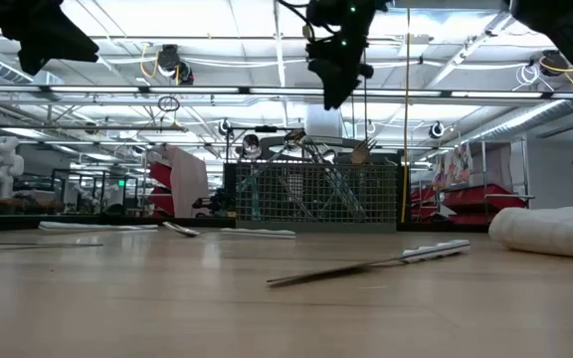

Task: Sort silverware
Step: Put the bottom right blue spoon into the gray silverware basket

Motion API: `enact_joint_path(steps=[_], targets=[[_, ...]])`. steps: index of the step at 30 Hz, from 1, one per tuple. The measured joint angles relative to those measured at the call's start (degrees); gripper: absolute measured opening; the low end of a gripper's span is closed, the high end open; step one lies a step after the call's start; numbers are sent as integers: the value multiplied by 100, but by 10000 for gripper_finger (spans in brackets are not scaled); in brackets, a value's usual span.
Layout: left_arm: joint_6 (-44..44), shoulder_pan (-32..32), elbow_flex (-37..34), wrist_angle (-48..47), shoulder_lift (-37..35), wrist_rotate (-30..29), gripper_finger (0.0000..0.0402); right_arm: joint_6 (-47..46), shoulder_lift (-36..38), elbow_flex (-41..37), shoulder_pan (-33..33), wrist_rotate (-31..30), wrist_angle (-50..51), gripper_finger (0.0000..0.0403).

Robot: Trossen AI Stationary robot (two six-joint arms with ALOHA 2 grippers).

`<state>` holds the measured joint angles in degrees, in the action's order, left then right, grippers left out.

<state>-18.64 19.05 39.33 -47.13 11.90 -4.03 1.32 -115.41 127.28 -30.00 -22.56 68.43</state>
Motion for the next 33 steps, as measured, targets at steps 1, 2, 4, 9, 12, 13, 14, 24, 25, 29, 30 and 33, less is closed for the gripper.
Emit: enact_joint_path(steps=[1,2,4,9,12,13,14,24,25,29,30,33], targets=[[1,0,0,0,0,-15,95,149,3,-1,-104,352,27,151],[1,0,0,0,0,-40,95,350,3,-1,-183,686,48,157],[1,0,0,0,0,-78,95,859,-73,-2,-243,992,-2,173],[3,-2,0,0,0,-146,95,2071,-403,-7,-147,1095,-512,215],[6,-1,0,-2,0,-219,95,2404,-572,-7,-73,1095,-782,228],[5,0,0,-2,1,-228,95,2454,-626,-7,-55,1067,-864,230],[7,-2,0,-3,0,-240,95,2479,-661,-7,-52,999,-940,230],[112,-1,0,-12,0,-358,95,2678,-676,-7,-266,1042,-1485,218],[122,0,0,-11,1,-402,95,2674,-676,-7,-286,1158,-1485,218],[194,-2,0,-13,0,-499,95,2705,-707,-7,-310,1228,-1416,217],[236,-1,0,-12,0,-507,95,2725,-710,-9,-306,1244,-1407,217],[262,0,0,-12,0,-528,95,2781,-711,-7,-306,1252,-1409,217]])
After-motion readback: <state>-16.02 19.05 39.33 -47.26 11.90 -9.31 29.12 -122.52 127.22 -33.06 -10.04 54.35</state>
